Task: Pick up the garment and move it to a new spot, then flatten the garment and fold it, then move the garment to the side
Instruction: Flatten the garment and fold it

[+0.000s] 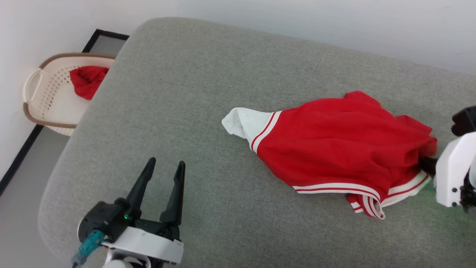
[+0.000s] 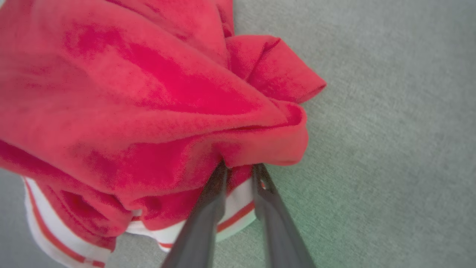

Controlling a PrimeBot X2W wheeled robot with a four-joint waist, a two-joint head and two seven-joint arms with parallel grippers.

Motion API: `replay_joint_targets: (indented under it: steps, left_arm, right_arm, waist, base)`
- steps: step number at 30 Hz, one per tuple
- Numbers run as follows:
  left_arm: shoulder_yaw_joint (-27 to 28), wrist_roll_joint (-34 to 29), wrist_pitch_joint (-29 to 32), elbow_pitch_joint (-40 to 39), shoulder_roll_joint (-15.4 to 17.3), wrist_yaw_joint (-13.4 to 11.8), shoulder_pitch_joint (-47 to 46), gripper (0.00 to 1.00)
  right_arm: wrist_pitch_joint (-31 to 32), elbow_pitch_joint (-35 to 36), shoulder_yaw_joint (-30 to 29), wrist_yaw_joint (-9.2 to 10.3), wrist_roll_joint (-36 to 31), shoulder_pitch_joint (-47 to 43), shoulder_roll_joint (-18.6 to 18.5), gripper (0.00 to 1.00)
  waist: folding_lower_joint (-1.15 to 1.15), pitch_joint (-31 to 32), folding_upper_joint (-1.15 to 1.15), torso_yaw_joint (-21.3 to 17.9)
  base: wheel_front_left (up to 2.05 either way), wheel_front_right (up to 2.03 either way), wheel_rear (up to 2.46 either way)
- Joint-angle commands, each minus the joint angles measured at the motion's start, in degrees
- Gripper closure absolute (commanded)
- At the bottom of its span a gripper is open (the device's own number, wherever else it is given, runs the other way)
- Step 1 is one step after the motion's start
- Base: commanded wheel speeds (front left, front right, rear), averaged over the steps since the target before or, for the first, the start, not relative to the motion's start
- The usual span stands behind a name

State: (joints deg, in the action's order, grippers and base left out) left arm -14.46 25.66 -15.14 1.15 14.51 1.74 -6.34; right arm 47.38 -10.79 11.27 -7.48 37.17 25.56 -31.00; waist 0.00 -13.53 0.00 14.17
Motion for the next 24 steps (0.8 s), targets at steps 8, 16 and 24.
replay_joint_targets:
  steps: [8, 16, 24]
  left_arm:
    - [4.1, -3.5, 0.0, 1.7, -3.4, 3.5, 1.6, 0.00]
    - [5.6, -4.9, 0.0, 3.1, -6.6, 5.1, 0.3, 0.00]
    - [4.9, -5.4, 0.0, 4.9, -8.4, 5.8, -1.2, 0.00]
  right_arm:
    - [-3.5, 12.6, 8.6, -0.02, 1.0, 3.8, 2.6, 1.00]
    - [-7.3, 15.8, 19.4, -0.02, -1.7, 8.3, 7.6, 1.00]
    - [-19.2, -1.6, 25.5, -0.02, -8.9, 16.0, 17.3, 1.00]
  waist:
    - [0.00, 0.2, 0.00, 0.4]
    - [0.00, -1.3, 0.00, 0.6]
    - [0.00, -2.6, 0.00, 1.1]
  base:
    - [0.00, 0.00, 0.00]
    - [0.00, 0.00, 0.00]
    - [0.00, 0.00, 0.00]
